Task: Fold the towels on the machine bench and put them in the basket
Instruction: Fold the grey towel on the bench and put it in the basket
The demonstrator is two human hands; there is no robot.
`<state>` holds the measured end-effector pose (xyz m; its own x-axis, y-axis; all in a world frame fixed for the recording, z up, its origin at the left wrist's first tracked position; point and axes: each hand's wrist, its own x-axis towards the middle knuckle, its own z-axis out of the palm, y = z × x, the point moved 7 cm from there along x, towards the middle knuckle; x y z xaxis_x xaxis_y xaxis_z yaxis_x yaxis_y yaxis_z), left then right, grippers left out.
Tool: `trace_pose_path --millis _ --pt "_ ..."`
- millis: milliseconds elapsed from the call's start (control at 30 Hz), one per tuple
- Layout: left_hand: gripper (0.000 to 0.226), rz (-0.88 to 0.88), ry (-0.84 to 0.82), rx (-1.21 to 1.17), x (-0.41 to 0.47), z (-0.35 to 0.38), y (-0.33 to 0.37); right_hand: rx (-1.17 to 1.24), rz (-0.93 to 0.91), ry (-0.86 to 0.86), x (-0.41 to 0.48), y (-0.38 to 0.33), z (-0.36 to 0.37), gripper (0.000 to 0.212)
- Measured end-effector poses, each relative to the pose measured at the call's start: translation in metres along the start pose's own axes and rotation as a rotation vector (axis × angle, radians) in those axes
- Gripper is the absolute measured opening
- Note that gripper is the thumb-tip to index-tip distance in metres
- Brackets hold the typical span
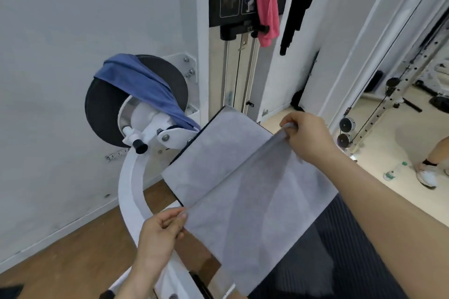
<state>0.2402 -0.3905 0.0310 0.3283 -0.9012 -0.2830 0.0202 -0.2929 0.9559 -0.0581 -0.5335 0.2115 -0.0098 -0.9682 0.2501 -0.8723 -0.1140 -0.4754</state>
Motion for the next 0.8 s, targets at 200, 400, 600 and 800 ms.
trace_pose_path --millis 200,400,600,800 --pt "0.011 -0.013 0.117 -0.066 0.063 -0.032 0.001 -0.024 -0.059 0.005 0.068 -0.055 0.052 0.019" --pt "0.004 -0.034 0.26 -0.14 0.114 -0.047 -0.012 -0.038 -0.118 -0.045 0.116 -0.067 0.109 0.016" --pt "0.008 -0.111 0.192 -0.172 0.153 -0.035 -0.039 -0.124 -0.163 -0.083 0.139 -0.054 0.147 0.017" --pt "0.005 -0.044 0.195 -0.181 0.164 -0.034 -0.036 -0.177 -0.221 -0.124 0.151 -0.05 0.164 0.015"
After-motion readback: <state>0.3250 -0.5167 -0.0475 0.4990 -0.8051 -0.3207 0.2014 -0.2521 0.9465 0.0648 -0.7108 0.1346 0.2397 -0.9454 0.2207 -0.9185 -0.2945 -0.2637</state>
